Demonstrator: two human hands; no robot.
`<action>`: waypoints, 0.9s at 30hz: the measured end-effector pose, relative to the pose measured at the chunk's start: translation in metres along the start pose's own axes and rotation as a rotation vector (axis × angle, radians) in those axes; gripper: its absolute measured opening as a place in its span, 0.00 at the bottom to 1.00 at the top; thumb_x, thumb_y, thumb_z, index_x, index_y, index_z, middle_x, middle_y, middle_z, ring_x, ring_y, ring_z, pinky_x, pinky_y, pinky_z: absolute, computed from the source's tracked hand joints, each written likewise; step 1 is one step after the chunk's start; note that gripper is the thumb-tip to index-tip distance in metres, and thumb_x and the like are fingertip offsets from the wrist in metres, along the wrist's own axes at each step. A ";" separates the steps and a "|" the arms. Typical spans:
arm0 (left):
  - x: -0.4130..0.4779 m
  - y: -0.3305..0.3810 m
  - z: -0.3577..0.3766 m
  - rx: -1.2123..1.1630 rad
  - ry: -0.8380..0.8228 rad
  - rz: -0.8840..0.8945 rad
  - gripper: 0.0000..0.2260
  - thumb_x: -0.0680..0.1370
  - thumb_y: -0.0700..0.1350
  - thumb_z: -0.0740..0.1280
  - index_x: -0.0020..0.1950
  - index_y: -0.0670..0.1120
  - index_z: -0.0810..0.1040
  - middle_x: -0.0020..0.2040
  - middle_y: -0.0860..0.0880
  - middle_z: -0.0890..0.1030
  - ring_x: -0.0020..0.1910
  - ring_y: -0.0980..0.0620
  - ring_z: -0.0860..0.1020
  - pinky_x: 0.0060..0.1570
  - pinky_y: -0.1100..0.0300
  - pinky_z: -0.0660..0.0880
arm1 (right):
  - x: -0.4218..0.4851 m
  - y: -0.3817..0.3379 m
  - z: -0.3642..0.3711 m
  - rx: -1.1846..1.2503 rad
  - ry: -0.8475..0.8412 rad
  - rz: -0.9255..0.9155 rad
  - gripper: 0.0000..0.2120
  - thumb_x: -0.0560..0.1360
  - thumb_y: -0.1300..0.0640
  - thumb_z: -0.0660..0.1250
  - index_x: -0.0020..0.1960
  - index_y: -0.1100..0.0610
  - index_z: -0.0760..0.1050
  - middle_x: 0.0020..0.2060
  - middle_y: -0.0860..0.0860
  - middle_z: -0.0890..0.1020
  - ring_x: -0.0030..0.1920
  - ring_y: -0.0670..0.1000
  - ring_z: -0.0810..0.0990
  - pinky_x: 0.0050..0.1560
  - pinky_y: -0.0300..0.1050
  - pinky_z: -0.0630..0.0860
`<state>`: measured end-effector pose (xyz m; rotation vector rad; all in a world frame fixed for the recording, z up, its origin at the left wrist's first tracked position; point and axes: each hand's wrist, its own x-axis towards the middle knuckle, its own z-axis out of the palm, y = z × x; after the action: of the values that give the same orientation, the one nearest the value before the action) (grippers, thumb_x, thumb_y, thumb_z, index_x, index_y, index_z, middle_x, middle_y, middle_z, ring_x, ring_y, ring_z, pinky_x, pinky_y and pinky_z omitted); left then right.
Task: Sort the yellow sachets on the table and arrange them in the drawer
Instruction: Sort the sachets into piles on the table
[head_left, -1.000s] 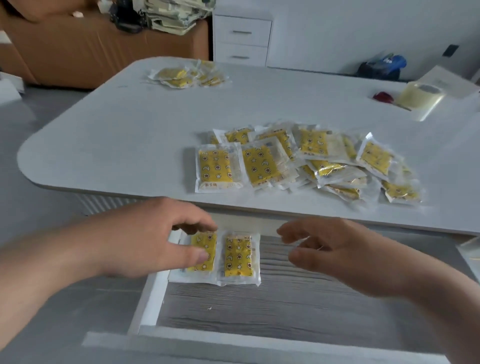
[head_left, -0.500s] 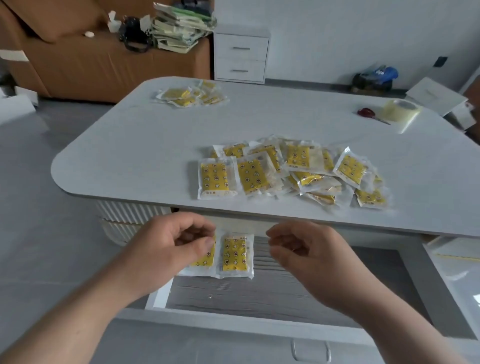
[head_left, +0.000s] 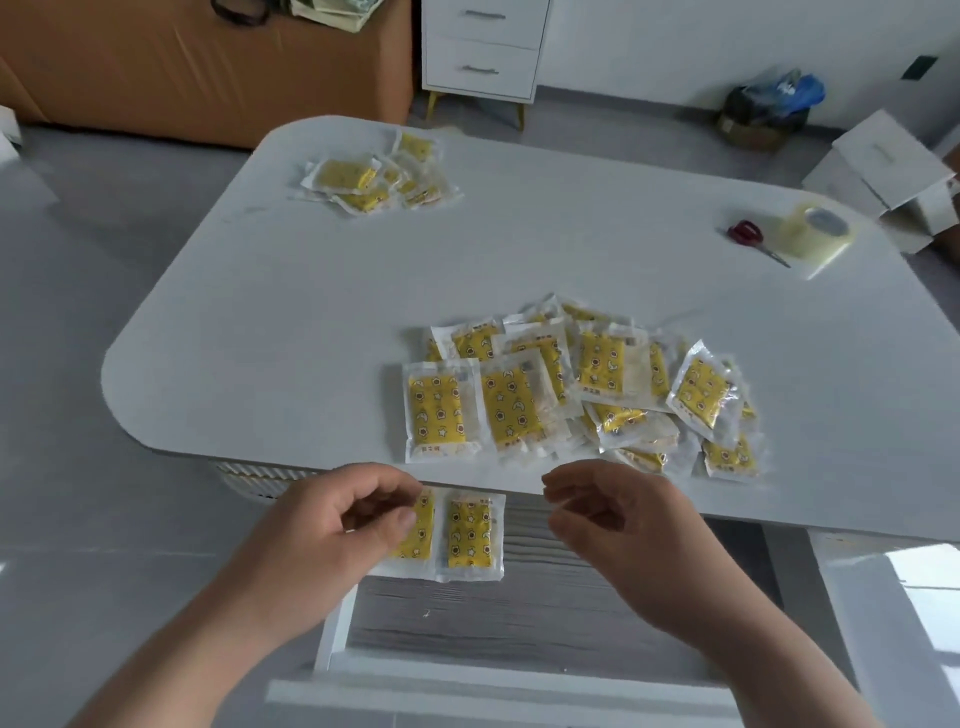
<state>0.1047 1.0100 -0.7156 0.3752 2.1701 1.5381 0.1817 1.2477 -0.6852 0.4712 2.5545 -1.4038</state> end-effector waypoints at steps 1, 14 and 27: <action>-0.003 0.016 -0.008 -0.005 0.006 -0.013 0.12 0.68 0.49 0.69 0.48 0.62 0.82 0.46 0.54 0.85 0.46 0.58 0.82 0.46 0.69 0.77 | -0.004 -0.014 -0.009 0.027 0.018 0.022 0.11 0.74 0.57 0.71 0.49 0.41 0.78 0.44 0.41 0.85 0.45 0.37 0.82 0.47 0.33 0.78; -0.055 0.261 -0.150 -0.095 0.051 -0.004 0.11 0.65 0.57 0.69 0.46 0.59 0.82 0.46 0.54 0.85 0.45 0.60 0.82 0.44 0.73 0.75 | -0.085 -0.234 -0.116 0.073 0.053 0.219 0.09 0.74 0.60 0.71 0.46 0.46 0.81 0.42 0.40 0.86 0.44 0.41 0.84 0.52 0.41 0.78; -0.143 0.344 -0.305 -0.067 0.121 -0.014 0.10 0.67 0.53 0.68 0.46 0.59 0.82 0.42 0.57 0.84 0.41 0.60 0.79 0.44 0.70 0.73 | -0.118 -0.433 -0.097 0.034 0.050 0.053 0.07 0.75 0.56 0.69 0.50 0.45 0.82 0.43 0.43 0.86 0.44 0.43 0.83 0.55 0.48 0.79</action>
<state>0.0604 0.8117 -0.2792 0.2511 2.1995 1.6606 0.1332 1.0910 -0.2560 0.5827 2.5398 -1.4372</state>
